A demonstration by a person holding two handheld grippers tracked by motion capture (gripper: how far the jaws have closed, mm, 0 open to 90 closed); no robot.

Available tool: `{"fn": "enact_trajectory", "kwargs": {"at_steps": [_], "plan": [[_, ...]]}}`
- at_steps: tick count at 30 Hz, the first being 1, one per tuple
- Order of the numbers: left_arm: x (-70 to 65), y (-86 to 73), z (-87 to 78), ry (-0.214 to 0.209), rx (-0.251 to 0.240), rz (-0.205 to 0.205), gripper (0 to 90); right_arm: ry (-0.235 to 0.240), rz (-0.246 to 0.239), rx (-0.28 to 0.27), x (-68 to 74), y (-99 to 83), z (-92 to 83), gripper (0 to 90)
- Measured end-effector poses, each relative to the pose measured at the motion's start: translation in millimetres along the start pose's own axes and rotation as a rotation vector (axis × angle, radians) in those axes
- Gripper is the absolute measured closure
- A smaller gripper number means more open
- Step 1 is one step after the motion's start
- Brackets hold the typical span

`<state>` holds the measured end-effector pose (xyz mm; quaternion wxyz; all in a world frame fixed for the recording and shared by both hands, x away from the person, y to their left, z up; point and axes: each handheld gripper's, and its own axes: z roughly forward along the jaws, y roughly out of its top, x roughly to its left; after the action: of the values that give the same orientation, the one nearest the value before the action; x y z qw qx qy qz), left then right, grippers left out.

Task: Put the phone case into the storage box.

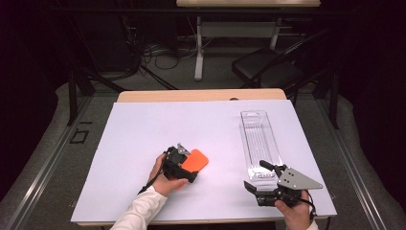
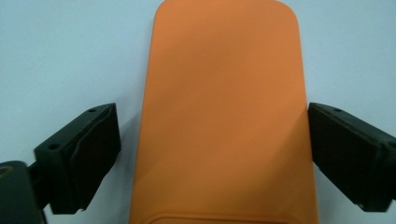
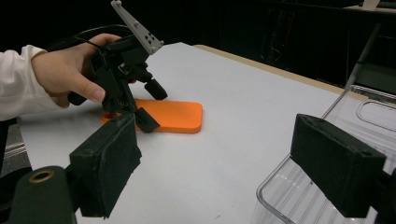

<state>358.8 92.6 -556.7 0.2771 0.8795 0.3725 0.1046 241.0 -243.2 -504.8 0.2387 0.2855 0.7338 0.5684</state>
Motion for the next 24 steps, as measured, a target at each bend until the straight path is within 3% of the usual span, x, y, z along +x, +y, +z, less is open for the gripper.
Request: {"fn": "enact_trajectory", "kwargs": {"at_steps": [11, 24], "plan": [[-2.9, -0.3, -2.9, -0.011, -0.009, 0.016, 15.1, 0.0, 0.0, 0.0, -0.1, 0.0, 0.0, 14.5], [-3.0, -0.9, -3.1, -0.011, -0.015, 0.015, 15.8, 0.001, 0.002, 0.001, -0.6, -0.3, 0.1, 14.5]]}}
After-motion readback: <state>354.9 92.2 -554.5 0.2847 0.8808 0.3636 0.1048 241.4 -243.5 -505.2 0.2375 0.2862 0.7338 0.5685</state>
